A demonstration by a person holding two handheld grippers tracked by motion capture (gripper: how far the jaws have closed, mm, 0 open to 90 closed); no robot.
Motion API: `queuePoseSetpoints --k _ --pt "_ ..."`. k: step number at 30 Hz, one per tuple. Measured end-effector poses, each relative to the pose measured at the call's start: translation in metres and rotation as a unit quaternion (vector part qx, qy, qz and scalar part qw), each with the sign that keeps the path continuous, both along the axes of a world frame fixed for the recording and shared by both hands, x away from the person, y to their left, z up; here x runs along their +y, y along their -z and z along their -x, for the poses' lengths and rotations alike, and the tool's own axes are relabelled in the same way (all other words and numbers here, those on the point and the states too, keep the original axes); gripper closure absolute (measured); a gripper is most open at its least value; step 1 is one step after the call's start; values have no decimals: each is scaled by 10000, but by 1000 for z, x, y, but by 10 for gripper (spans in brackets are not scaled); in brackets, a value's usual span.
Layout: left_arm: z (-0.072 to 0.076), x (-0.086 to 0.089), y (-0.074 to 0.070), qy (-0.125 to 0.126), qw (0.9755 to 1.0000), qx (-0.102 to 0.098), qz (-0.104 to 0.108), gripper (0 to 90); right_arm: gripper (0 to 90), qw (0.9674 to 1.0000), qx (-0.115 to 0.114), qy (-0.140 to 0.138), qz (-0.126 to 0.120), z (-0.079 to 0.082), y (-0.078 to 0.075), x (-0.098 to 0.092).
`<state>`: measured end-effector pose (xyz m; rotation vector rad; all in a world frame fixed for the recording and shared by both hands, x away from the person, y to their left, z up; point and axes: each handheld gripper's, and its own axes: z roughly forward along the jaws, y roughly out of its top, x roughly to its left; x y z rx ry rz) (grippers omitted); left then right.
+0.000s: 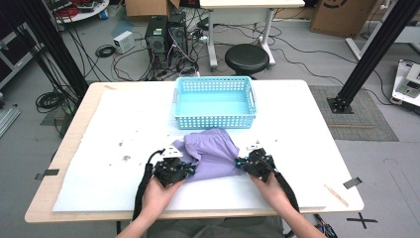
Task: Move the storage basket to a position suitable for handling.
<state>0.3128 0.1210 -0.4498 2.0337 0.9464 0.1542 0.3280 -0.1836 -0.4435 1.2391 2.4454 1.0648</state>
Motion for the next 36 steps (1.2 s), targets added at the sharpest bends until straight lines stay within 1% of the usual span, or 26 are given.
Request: queuePoseSetpoints --k 2,4,8,9,11,13,14,15,18,19,20,21,22,23,24,25,26,27,28,29,30,31,33,34,35,36 --pt "0 -8 1 112 9999 69 80 827 876 10000 -16 75 7 7 -1 -10" --pt "2 -16 1 264 9996 75 72 827 876 9999 -32 130 -3 15 -1 -20" --pt "7 -28 1 477 9986 157 148 827 876 9998 -45 206 -24 37 -1 -37" --pt "9 -30 1 551 9983 163 128 827 876 9997 -50 238 -44 43 -1 -41" --pt "14 -31 1 680 9974 201 128 827 875 9996 -33 263 -92 53 0 -46" --pt "21 -30 1 753 9967 254 147 826 875 9995 -52 281 -146 65 0 -51" --pt "25 -30 1 785 9963 293 181 825 875 9994 -24 310 -166 69 0 -52" --pt "28 -28 0 821 9961 293 158 825 874 9994 -3 289 -202 75 1 -52" --pt "38 -25 0 866 9957 300 163 820 873 9995 -68 227 -205 86 3 -51" --pt "41 -23 -1 856 9959 261 130 813 869 9996 -58 215 -194 89 3 -50" --pt "44 -22 -2 803 9964 239 119 789 858 9996 -95 192 -177 92 3 -49" --pt "47 -19 -3 690 9975 162 83 733 844 9995 -126 190 -198 93 3 -49" --pt "50 -15 -4 557 9984 89 43 672 811 9994 -184 202 -204 96 2 -49" --pt "53 -9 -5 382 9993 35 54 596 740 9991 -288 222 -215 97 1 -50" --pt "54 -5 -6 297 9995 12 85 525 670 9985 -427 287 -213 99 -1 -52" --pt "57 1 -7 181 9997 -14 148 488 621 9980 -478 357 -228 99 -2 -52" --pt "59 3 -7 146 9998 -17 160 465 541 9971 -551 466 -241 99 -3 -54" --pt "61 4 -6 123 9998 4 167 448 474 9966 -532 551 -297 97 -3 -56" --pt "62 3 -5 128 9998 18 147 426 429 9963 -505 605 -348 95 -2 -57" --pt "64 1 -4 168 9998 55 89 408 407 9961 -488 637 -377 94 -1 -57" --pt "65 -2 -2 236 9997 104 43 406 396 9961 -425 666 -384 92 0 -57" --pt "67 -5 -1 239 9997 60 3 405 394 9965 -381 640 -377 91 1 -56" --pt "69 -9 -2 229 9996 -30 -159 382 405 9978 -234 529 -317 93 4 -54" --pt "69 -10 -2 202 9996 -44 -188 385 435 9983 -192 472 -280 94 6 -52" --pt "69 -9 -2 201 9995 -91 -215 404 463 9987 -204 432 -182 96 8 -50" --pt "68 -8 -2 331 9993 -61 -153 474 520 9984 -310 462 -55 98 8 -48"
